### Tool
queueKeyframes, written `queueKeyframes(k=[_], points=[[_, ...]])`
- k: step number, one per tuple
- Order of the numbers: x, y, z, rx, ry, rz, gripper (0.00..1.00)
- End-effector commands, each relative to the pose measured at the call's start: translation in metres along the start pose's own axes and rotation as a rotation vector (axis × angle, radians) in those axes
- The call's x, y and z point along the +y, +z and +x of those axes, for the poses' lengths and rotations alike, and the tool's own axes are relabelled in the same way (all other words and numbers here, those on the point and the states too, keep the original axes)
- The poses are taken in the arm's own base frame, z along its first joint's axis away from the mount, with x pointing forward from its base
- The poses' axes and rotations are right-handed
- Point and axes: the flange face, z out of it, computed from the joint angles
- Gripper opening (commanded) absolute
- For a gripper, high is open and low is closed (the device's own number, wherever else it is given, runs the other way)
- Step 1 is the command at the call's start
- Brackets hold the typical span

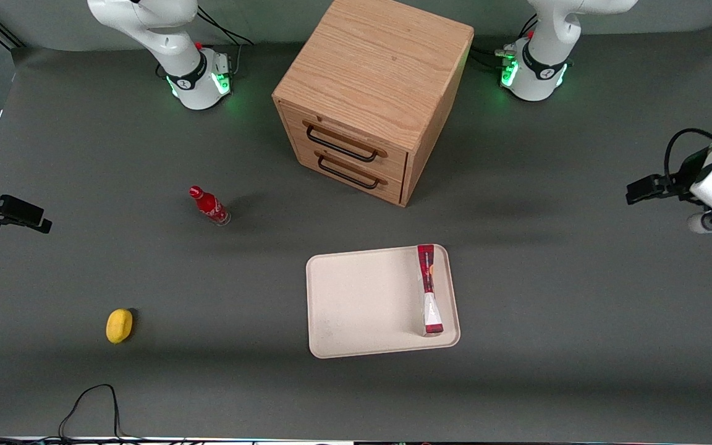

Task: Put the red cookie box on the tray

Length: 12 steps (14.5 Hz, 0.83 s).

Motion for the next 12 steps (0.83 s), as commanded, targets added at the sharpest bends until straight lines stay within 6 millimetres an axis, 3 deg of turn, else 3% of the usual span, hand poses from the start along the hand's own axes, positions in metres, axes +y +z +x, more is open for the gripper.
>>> queueKeyframes(k=[1, 5, 12], points=[[0.01, -0.001, -0.029, 0.018, 0.014, -0.005, 1.0], [0.026, -0.018, -0.031, 0.034, -0.009, 0.018, 1.0], [0.029, -0.041, -0.023, -0.006, -0.046, 0.031, 1.0]])
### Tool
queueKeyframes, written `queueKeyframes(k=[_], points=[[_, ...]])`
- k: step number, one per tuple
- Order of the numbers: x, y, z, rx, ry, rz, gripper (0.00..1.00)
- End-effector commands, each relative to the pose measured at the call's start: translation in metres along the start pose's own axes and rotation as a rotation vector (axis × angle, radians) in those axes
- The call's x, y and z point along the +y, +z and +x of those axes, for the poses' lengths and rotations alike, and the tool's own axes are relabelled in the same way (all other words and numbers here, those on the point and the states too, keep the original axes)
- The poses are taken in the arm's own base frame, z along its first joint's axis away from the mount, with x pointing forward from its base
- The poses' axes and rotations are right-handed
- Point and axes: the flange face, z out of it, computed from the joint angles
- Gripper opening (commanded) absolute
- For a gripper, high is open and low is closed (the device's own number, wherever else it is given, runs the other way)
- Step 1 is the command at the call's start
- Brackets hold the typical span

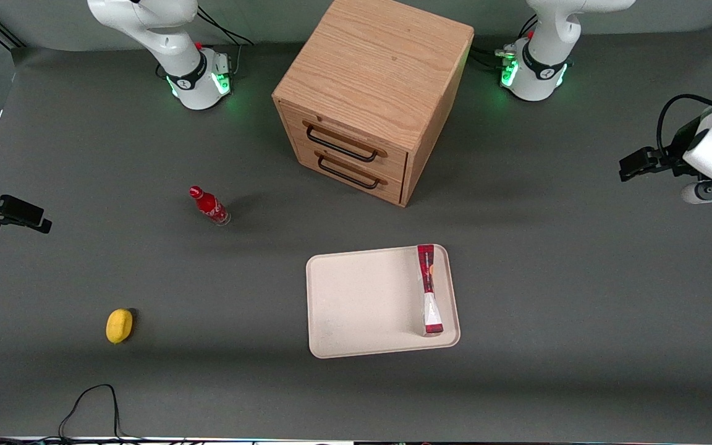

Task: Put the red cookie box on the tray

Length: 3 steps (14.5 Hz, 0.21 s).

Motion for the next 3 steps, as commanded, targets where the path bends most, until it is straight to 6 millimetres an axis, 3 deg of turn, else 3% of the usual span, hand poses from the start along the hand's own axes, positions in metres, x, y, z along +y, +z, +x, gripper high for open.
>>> queueKeyframes(k=[1, 3], points=[[-0.0004, -0.0127, 0.0055, -0.001, -0.036, 0.011, 1.0], [-0.0043, -0.0169, 0.0071, 0.007, -0.056, 0.0, 1.0]])
